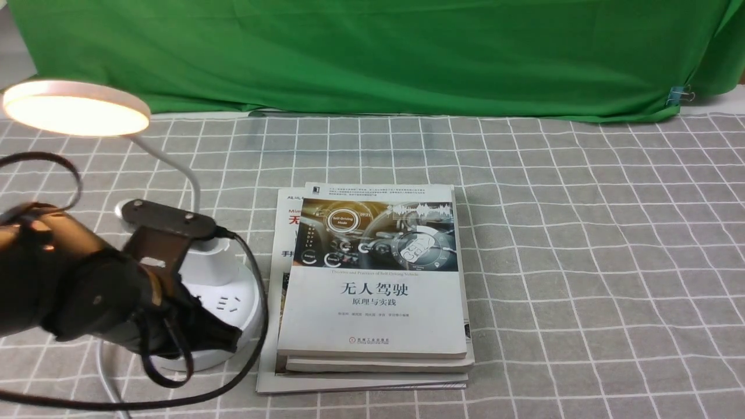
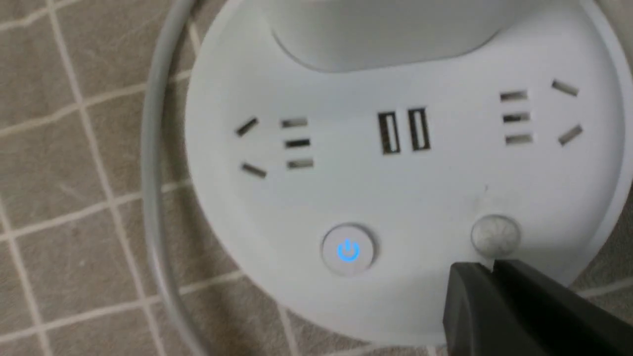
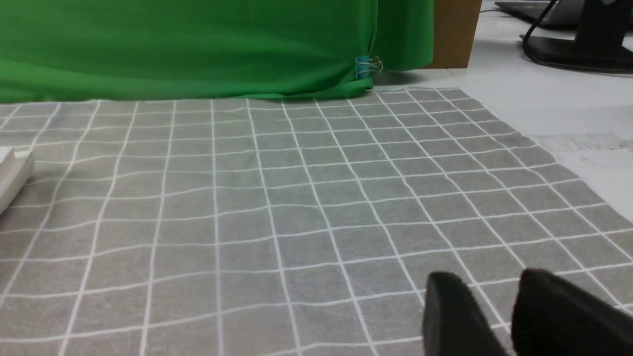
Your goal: Turn on the desk lamp on the grey coffee tablecloth with your hand.
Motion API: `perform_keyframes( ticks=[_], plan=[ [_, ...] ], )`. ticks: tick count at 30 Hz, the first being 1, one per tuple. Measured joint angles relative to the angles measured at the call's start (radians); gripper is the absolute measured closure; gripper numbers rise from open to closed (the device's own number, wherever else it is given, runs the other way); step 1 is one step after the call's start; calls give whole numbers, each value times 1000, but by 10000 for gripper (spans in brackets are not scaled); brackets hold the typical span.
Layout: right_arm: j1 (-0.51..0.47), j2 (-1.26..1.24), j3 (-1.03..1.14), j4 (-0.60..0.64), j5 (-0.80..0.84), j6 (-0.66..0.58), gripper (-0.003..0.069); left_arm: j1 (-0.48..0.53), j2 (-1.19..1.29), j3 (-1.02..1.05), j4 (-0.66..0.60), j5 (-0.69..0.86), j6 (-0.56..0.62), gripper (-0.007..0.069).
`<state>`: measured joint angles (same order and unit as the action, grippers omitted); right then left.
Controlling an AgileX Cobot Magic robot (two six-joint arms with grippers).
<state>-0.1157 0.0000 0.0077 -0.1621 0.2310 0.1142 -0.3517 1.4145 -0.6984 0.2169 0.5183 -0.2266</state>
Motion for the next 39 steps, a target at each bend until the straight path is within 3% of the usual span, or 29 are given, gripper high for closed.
perform_keyframes(
  ticks=[6, 12, 25, 39],
  plan=[
    [0, 0, 0, 0, 0, 0, 414, 0, -224, 14, -75, 88, 55, 606],
    [0, 0, 0, 0, 0, 0, 414, 0, -470, 155, -183, 123, 78, 606],
    [0, 0, 0, 0, 0, 1, 414, 0, -941, 250, -202, 19, 80, 606],
    [0, 0, 0, 0, 0, 1, 414, 0, -1025, 250, -195, 18, 80, 606]
  ],
)
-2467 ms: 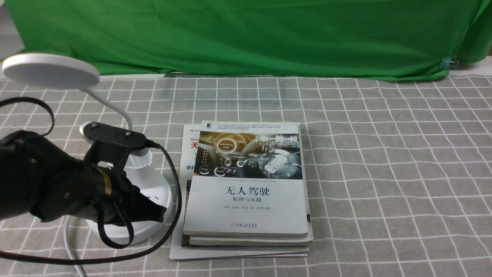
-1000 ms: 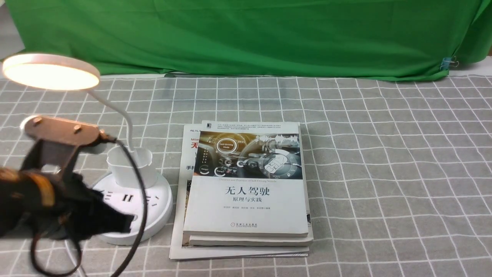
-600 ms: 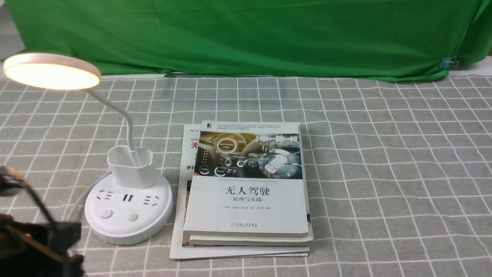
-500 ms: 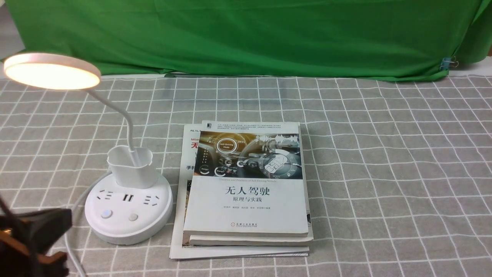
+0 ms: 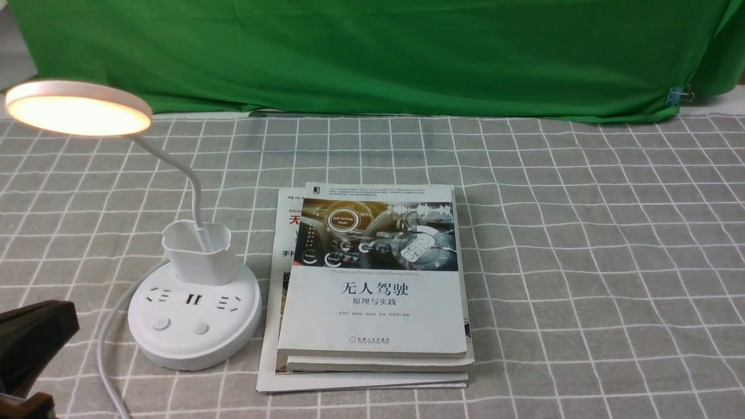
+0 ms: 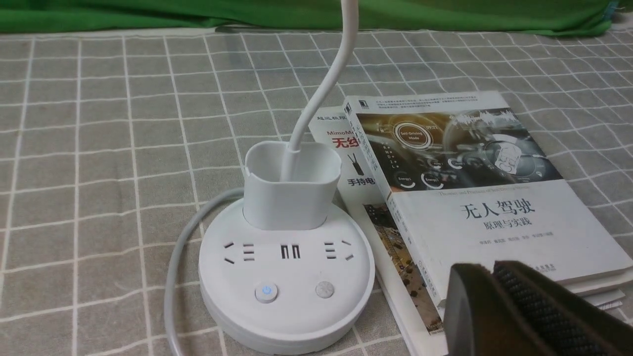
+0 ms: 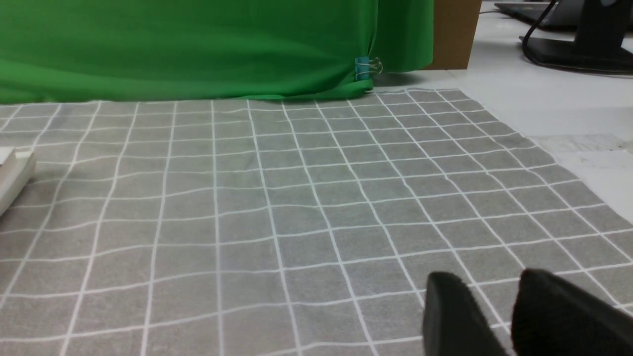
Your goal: Turn on the desk lamp on the grey coffee tablecloth with your hand.
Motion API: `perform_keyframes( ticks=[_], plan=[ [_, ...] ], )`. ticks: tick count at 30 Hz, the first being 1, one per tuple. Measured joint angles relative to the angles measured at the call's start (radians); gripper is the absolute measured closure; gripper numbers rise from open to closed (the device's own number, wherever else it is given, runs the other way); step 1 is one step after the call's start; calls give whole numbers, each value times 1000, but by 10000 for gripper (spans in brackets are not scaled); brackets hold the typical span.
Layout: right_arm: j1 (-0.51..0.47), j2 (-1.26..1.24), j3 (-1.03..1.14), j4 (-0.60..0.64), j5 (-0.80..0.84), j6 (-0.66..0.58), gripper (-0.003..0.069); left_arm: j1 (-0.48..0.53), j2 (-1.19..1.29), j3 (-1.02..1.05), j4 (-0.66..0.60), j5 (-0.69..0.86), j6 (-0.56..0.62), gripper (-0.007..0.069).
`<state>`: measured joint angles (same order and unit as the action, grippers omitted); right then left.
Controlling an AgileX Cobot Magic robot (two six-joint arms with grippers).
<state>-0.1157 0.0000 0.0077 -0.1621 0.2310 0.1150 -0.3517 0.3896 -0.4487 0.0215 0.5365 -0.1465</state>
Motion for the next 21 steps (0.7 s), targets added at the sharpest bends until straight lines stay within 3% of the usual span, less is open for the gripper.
perform_keyframes(
  ticks=[6, 15, 21],
  plan=[
    [0, 0, 0, 0, 0, 0, 414, 9, -27, 32, 14, -18, 5, 606],
    [0, 0, 0, 0, 0, -1, 414, 255, -333, 279, -3, -196, 58, 606],
    [0, 0, 0, 0, 2, -1, 414, 318, -387, 442, 2, -218, 92, 606]
  ],
)
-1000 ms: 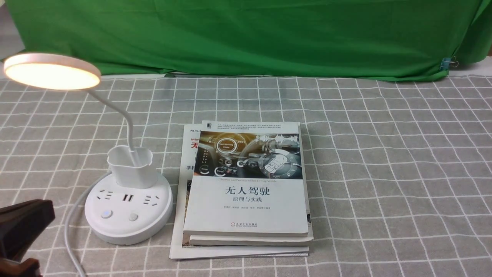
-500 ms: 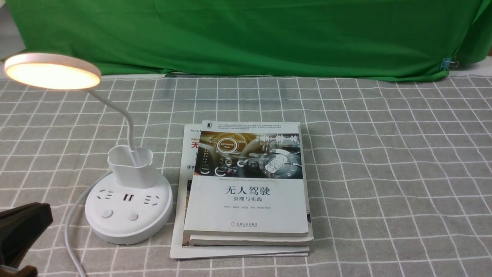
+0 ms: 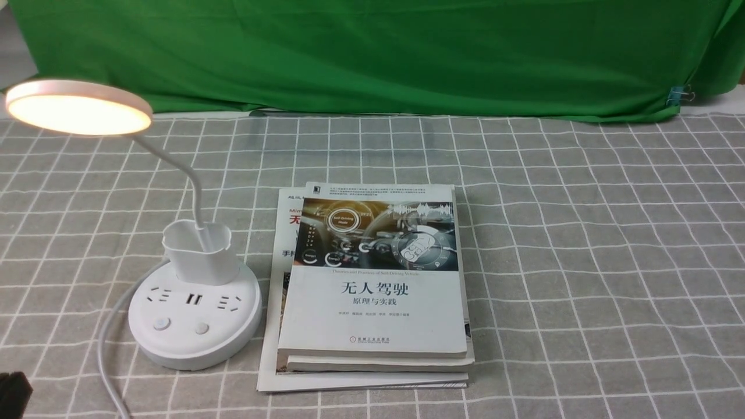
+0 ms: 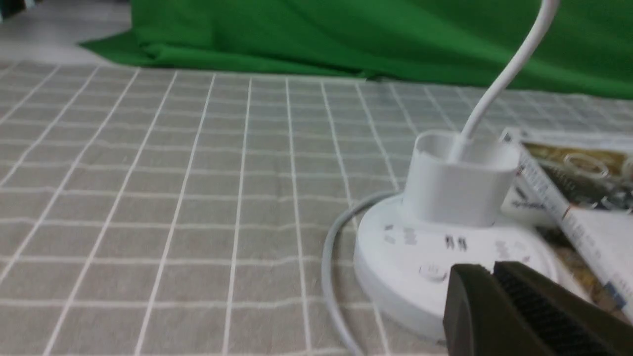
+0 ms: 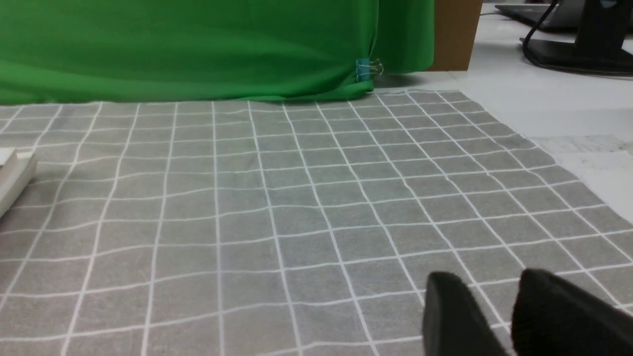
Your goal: Turn on the desk lamp on the grey coffee tablecloth with your hand.
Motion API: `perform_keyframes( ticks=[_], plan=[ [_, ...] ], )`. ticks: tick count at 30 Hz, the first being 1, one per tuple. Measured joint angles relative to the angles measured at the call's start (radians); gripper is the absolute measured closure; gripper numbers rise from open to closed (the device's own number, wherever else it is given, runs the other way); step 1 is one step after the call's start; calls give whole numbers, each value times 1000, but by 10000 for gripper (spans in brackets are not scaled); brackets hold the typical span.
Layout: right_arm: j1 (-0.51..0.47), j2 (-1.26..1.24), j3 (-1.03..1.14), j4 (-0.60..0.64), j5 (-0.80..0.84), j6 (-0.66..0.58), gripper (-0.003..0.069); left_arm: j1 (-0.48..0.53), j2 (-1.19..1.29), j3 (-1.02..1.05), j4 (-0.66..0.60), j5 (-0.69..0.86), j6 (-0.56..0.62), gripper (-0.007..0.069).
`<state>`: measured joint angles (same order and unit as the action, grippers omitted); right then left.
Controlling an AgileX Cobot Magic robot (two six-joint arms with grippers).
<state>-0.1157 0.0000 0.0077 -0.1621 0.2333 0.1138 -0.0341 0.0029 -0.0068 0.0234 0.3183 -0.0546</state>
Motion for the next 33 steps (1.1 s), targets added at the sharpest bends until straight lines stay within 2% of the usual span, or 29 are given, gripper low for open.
perform_keyframes(
  ticks=[4, 7, 33],
  plan=[
    [0, 0, 0, 0, -2, 0, 414, 3, -5, 15, 2, -105, 11, 604],
    [0, 0, 0, 0, -2, 0, 414, 3, -5, 15, -1, -126, 15, 604],
    [0, 0, 0, 0, -2, 1, 414, 3, -5, 15, -1, -131, 18, 584]
  ],
)
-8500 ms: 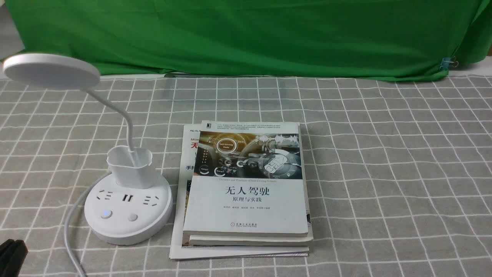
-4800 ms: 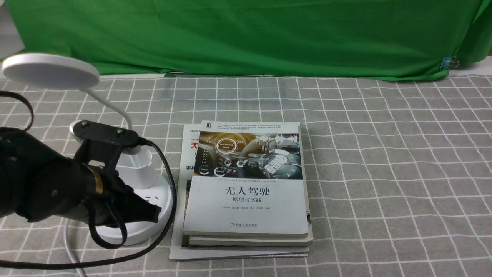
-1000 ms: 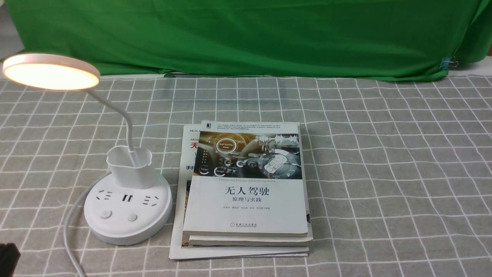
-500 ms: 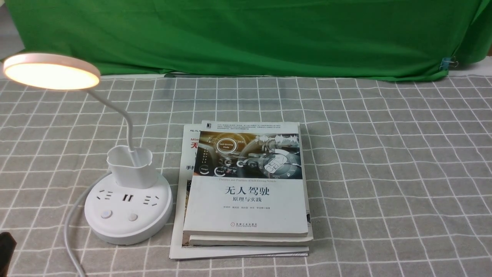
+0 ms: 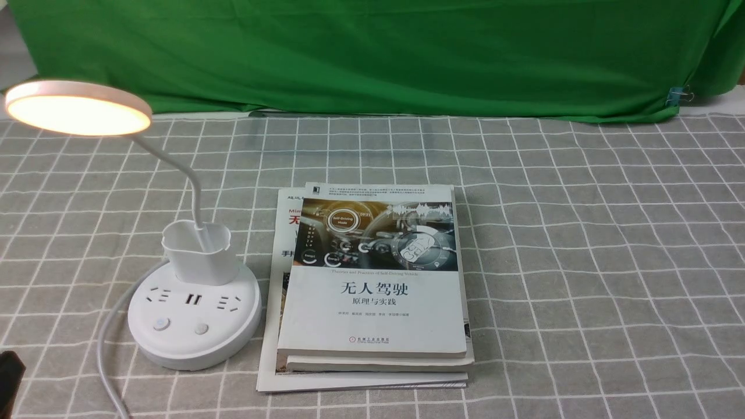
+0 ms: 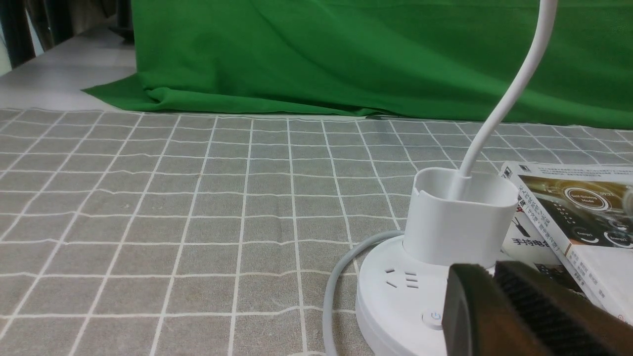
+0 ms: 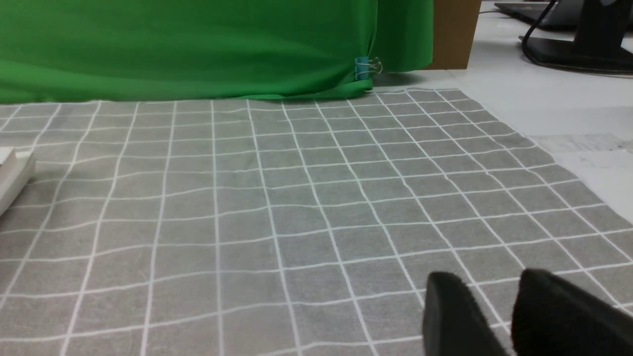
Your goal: Turn on the desk lamp on the grey coffee tablecloth with your hand.
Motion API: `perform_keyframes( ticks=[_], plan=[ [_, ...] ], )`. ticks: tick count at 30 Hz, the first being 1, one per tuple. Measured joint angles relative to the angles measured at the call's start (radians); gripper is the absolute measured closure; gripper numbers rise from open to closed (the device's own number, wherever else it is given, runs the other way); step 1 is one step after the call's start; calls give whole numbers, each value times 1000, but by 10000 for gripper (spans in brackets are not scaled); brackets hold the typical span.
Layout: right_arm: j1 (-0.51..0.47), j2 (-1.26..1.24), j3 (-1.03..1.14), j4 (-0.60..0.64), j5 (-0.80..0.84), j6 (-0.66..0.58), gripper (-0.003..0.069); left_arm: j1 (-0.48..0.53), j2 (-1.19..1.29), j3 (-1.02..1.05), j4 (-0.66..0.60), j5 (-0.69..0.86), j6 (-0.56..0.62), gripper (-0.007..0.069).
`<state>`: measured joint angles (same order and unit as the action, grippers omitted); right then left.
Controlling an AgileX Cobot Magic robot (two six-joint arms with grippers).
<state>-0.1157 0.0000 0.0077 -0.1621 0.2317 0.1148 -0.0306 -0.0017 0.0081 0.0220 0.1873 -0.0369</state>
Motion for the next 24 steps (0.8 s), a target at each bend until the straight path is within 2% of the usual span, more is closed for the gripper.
perform_keyframes(
  ticks=[24],
  plan=[
    [0, 0, 0, 0, 0, -1, 414, 0, 0, 0, 0, 0, 0, 566]
  ],
)
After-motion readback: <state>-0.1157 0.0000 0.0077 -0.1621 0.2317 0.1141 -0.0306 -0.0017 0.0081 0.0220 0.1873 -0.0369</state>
